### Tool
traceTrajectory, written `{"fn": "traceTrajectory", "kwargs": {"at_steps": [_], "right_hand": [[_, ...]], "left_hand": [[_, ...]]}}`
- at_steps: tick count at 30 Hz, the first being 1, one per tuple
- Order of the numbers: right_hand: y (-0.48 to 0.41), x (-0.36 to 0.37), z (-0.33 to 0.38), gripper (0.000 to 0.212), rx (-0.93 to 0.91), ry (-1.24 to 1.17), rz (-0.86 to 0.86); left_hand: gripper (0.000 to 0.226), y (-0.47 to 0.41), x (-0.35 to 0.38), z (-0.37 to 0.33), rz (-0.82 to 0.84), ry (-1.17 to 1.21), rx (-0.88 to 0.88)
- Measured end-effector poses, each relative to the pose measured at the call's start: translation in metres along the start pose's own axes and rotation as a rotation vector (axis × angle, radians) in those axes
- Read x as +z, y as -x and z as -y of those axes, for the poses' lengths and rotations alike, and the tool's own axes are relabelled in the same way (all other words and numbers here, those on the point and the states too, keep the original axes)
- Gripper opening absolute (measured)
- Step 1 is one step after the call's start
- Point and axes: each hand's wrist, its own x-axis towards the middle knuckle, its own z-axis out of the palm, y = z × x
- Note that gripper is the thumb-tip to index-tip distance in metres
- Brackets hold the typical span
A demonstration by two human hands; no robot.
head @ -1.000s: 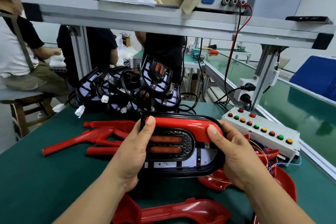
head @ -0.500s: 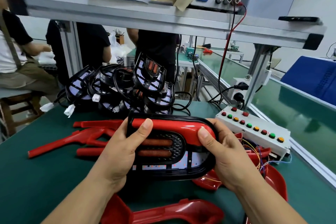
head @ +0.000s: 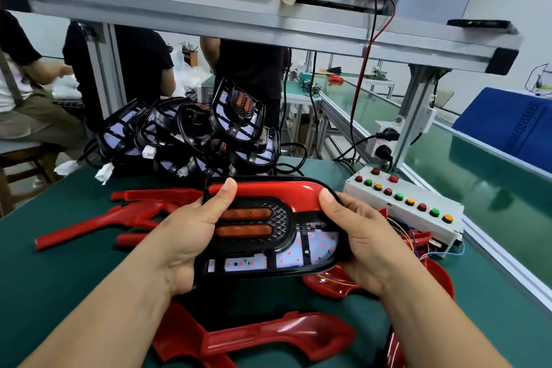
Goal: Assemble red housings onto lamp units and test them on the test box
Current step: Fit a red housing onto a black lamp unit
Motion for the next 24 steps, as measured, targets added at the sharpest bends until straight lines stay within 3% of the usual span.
{"fn": "traceTrajectory", "kwargs": {"at_steps": [8,14,19,24], "right_hand": [[-0.0001,0.0036,-0.005,0.034,-0.039,-0.047,0.0],[-0.0002,0.0054,-0.0082,0.028,-0.113,-0.029,0.008],[0.0007,0.0063,-0.0065,0.034,-0.108,-0.041,0.013],[0.0012,-0.0005,-0.0045,0.029,-0.051,-0.037,0.04]], "left_hand": [[0.065,-0.0009,-0.0058,-0.0002,0.034,0.034,-0.065],[0.055,-0.001,-0.0055,0.0057,-0.036,-0.011,0.093],[0.043,-0.0017,-0.0063,0.0045,-0.044,-0.035,0.159],[0.051,0.0025,-0.0013,0.0057,0.014,-0.046,0.195]]}}
